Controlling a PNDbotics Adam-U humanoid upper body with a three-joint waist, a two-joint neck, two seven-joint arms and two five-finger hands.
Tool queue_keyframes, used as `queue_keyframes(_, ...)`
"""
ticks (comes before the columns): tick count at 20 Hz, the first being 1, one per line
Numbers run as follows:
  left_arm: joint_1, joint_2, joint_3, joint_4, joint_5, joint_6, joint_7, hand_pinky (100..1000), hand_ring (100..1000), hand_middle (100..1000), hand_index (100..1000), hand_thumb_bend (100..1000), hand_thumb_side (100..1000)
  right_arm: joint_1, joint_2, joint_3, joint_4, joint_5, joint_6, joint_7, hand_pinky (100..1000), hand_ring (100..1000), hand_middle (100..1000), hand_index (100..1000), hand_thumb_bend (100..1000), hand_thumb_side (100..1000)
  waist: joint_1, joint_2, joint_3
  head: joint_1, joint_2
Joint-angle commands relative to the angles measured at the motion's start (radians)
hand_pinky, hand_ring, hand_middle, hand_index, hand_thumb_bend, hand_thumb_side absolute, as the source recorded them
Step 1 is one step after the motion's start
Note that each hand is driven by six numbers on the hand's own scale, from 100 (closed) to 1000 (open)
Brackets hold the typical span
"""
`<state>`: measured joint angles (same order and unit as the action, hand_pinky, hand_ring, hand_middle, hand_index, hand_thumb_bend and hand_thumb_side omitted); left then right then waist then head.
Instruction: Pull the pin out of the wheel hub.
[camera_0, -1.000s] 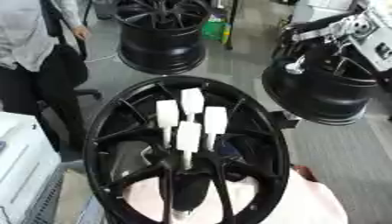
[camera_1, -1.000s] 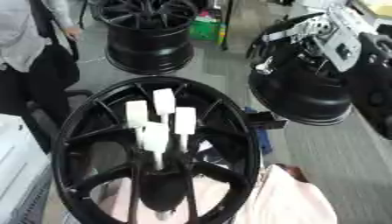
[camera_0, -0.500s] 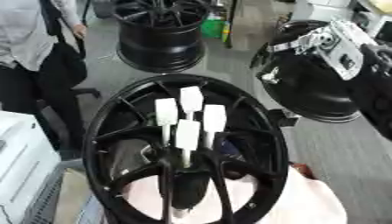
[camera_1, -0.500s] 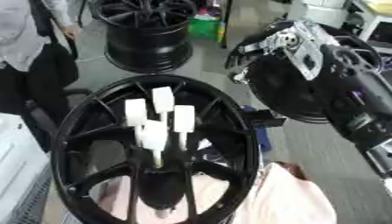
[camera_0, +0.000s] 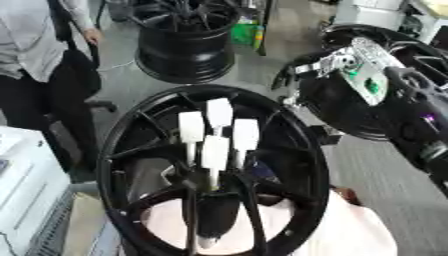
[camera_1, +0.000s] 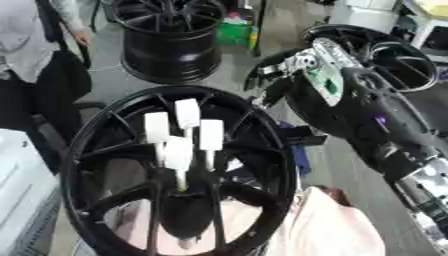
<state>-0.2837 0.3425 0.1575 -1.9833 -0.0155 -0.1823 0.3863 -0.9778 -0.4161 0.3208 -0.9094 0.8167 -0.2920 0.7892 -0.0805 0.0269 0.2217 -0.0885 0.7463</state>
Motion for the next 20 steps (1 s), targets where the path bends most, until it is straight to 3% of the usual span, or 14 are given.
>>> queue_keyframes(1, -0.013, 0.016, 0.001, -0.017, 0.004, 0.003, -0.007, 776, 878, 649, 837, 207, 529, -0.014, -0.002, -0.014, -0.003, 0.012, 0.014, -0.017, 885, 885, 859, 892, 113, 602, 0.008, -0.015, 0.001, -0.005, 0.002)
queue_keyframes(11, -0.017, 0.028, 0.013, -0.017, -0.005, 0.002, -0.001, 777, 876, 651, 837, 217, 517, -0.007, 0.017, 0.029, -0.100, 0.045, 0.073, -0.066, 883, 883, 857, 899, 176, 513, 0.009, -0.024, 0.020, -0.036, 0.019)
queue_keyframes(20, -0.036, 0.025, 0.023, -0.017, -0.021, -0.014, 0.014, 779, 873, 653, 837, 236, 498, -0.001, 0.054, 0.029, -0.097, 0.081, 0.089, -0.101, 885, 889, 860, 899, 188, 489, 0.009, -0.014, 0.057, -0.084, 0.018)
